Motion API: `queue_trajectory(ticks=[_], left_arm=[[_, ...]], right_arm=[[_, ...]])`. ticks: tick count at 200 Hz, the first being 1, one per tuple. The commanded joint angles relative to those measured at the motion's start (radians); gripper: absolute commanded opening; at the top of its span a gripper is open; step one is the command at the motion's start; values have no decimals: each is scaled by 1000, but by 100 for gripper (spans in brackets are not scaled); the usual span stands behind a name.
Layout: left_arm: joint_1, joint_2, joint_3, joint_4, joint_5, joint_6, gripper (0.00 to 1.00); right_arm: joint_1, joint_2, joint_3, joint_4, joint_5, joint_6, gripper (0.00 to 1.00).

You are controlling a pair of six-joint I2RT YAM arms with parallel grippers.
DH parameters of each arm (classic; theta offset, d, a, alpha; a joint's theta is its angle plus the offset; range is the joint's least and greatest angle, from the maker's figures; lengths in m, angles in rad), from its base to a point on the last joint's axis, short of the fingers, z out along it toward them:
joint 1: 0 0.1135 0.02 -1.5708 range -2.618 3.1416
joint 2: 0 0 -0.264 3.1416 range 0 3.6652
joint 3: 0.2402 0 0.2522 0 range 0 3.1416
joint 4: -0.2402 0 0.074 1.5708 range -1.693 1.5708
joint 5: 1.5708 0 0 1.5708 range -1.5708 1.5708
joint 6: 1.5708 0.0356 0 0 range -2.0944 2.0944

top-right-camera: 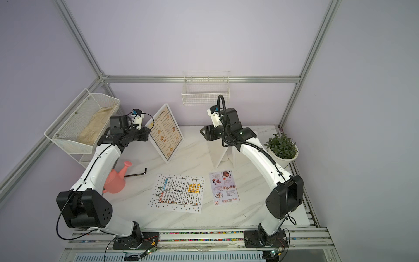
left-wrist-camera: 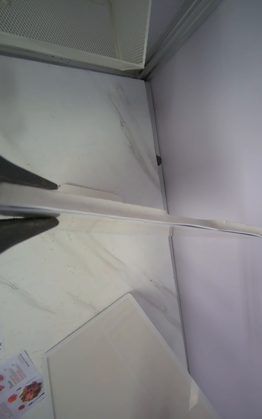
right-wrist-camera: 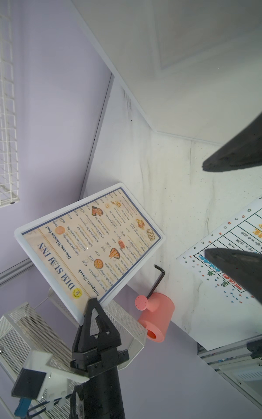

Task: Insert the menus into the narrow rack
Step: Move the narrow rack to the center of the board, then adjust the narrow rack at the center of the board.

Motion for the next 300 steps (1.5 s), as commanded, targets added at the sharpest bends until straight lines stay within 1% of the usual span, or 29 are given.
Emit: queue_trajectory(ticks=[1, 18, 31, 53, 59, 69, 93, 104, 113, 127, 149, 151, 157, 172, 181, 204, 226, 235, 238, 248, 265, 300], left_arm=[[25, 33, 76, -15, -59, 72, 21], [37, 53, 96, -23, -74, 75, 26], [47, 62, 105, -23, -80, 74, 37], [58, 67, 110, -23, -86, 61, 52], [57, 67, 112, -22, -90, 58, 55], [58, 64, 112, -23, -92, 51, 62], [58, 33, 111, -22, -81, 5, 79], [57, 8, 106, -23, -59, -22, 89], [51, -17, 101, -25, -70, -48, 94], [41, -61, 84, -26, -69, -80, 98], [12, -126, 43, -30, -69, -120, 100], [8, -155, 40, -31, -69, -126, 100], [-5, -182, 30, -34, -72, -137, 100], [-57, -223, 9, -42, -89, -169, 100], [-90, -247, -7, -39, -79, -181, 100], [-205, -283, -41, -23, -88, -229, 100], [-329, -295, -73, 15, -116, -268, 100], [-368, -291, -80, 27, -128, -272, 100], [-380, -289, -80, 31, -128, -298, 100], [-413, -282, -88, 47, -128, -325, 100], [-445, -272, -115, 86, -128, -360, 100], [-453, -271, -185, 164, -111, -423, 100]], right_arm=[[3, -23, 13, 1, 4, -1, 57], [2, -28, 12, 0, 13, 0, 57], [2, -37, 7, 0, 32, 4, 58], [1, -67, -11, 5, 97, 18, 61], [0, -77, -19, 7, 133, 27, 63], [-8, -97, -35, 7, 190, 56, 70], [-60, -141, -73, 1, 243, 127, 80], [-91, -165, -101, 2, 247, 152, 82], [-117, -180, -115, -2, 241, 168, 83], [-155, -190, -130, -22, 230, 187, 84], [-204, -206, -149, -50, 227, 207, 83], [-208, -207, -150, -51, 226, 208, 83], [-221, -210, -156, -56, 222, 214, 82], [-247, -215, -165, -67, 186, 226, 80], [-252, -215, -170, -71, 161, 225, 78], [-253, -204, -174, -89, 109, 217, 74], [-253, -188, -173, -110, 88, 190, 67], [-251, -180, -177, -108, 72, 184, 65], [-251, -178, -177, -107, 68, 181, 64], [-249, -169, -177, -108, 57, 172, 62], [-237, -143, -165, -126, 56, 146, 55], [-208, -115, -153, -156, 67, 90, 42]])
